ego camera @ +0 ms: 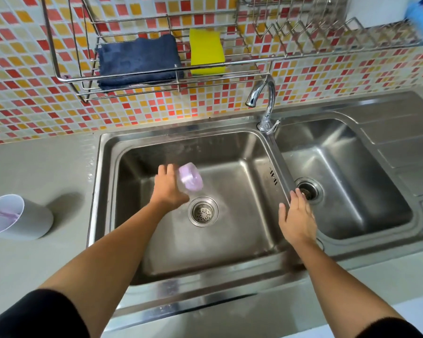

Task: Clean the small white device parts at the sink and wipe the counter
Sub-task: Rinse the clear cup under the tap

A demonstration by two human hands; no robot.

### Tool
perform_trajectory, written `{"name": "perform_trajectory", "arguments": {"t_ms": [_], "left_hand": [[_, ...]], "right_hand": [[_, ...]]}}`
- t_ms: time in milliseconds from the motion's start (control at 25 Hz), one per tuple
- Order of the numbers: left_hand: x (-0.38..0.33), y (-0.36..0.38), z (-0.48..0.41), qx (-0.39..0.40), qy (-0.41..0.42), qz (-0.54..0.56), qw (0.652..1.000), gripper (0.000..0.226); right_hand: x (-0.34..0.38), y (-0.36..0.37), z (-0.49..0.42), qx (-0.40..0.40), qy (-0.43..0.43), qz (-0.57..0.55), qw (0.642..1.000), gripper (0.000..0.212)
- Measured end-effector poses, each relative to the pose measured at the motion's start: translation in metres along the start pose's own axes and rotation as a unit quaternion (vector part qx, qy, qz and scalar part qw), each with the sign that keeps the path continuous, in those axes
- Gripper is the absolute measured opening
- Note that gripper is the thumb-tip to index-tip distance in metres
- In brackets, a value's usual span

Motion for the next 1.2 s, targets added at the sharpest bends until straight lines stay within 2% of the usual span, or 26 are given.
{"name": "perform_trajectory", "arguments": {"t_ms": [40,120,200,240,280,400,520,600,680,760,880,1040,1200], "left_hand": [[-0.003,0.005,0.002,0.03,-0.06,0.096,0.993,0.076],[-0.013,0.017,0.007,0.087,-0.124,0.265,0.952,0.076],[-0.03,0.027,0.011,0.136,-0.129,0.408,0.894,0.078],[-0.038,0.029,0.011,0.153,-0.117,0.451,0.871,0.08],[-0.045,0.029,0.009,0.163,-0.104,0.466,0.864,0.08],[-0.056,0.023,-0.004,0.165,-0.069,0.459,0.87,0.077],[-0.062,0.019,-0.013,0.151,-0.065,0.45,0.878,0.067],[-0.064,0.022,-0.018,0.147,-0.079,0.455,0.874,0.06],[-0.067,0.028,-0.024,0.136,-0.081,0.449,0.88,0.063],[-0.072,0.033,-0.031,0.11,-0.071,0.39,0.912,0.069],[-0.09,0.038,-0.038,0.086,-0.021,0.314,0.945,0.073],[-0.108,0.041,-0.05,0.076,-0.017,0.299,0.951,0.082],[-0.116,0.038,-0.055,0.11,-0.041,0.313,0.942,0.064]], "right_hand": [[0.005,-0.004,-0.009,-0.008,0.004,-0.042,0.999,0.05],[0.019,-0.013,-0.036,-0.022,0.005,-0.099,0.995,0.054],[0.034,-0.027,-0.076,-0.002,0.03,-0.136,0.99,0.066],[0.043,-0.035,-0.098,0.013,0.048,-0.155,0.987,0.072],[0.051,-0.044,-0.118,0.024,0.063,-0.172,0.983,0.077],[0.077,-0.062,-0.162,0.061,0.052,-0.19,0.979,0.082],[0.097,-0.056,-0.169,0.148,-0.09,-0.134,0.976,0.086],[0.092,-0.046,-0.161,0.145,-0.134,-0.112,0.974,0.087],[0.071,-0.031,-0.147,0.098,-0.079,-0.098,0.987,0.077],[0.044,-0.011,-0.12,0.088,-0.032,-0.045,0.995,0.067],[0.017,0.011,-0.082,0.069,-0.051,0.041,0.995,0.065],[0.009,0.016,-0.079,0.062,-0.065,0.068,0.994,0.058],[0.008,0.019,-0.08,0.056,-0.068,0.087,0.992,0.062]]}}
Point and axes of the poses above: each hand's wrist, its own z-axis away from the middle knuckle, its own y-axis out of the palm, x = y × z, the point moved 2 cm from there along -z, towards the middle knuckle, and after that the axes turned 2 degrees about -y, right-handed, at the moved point
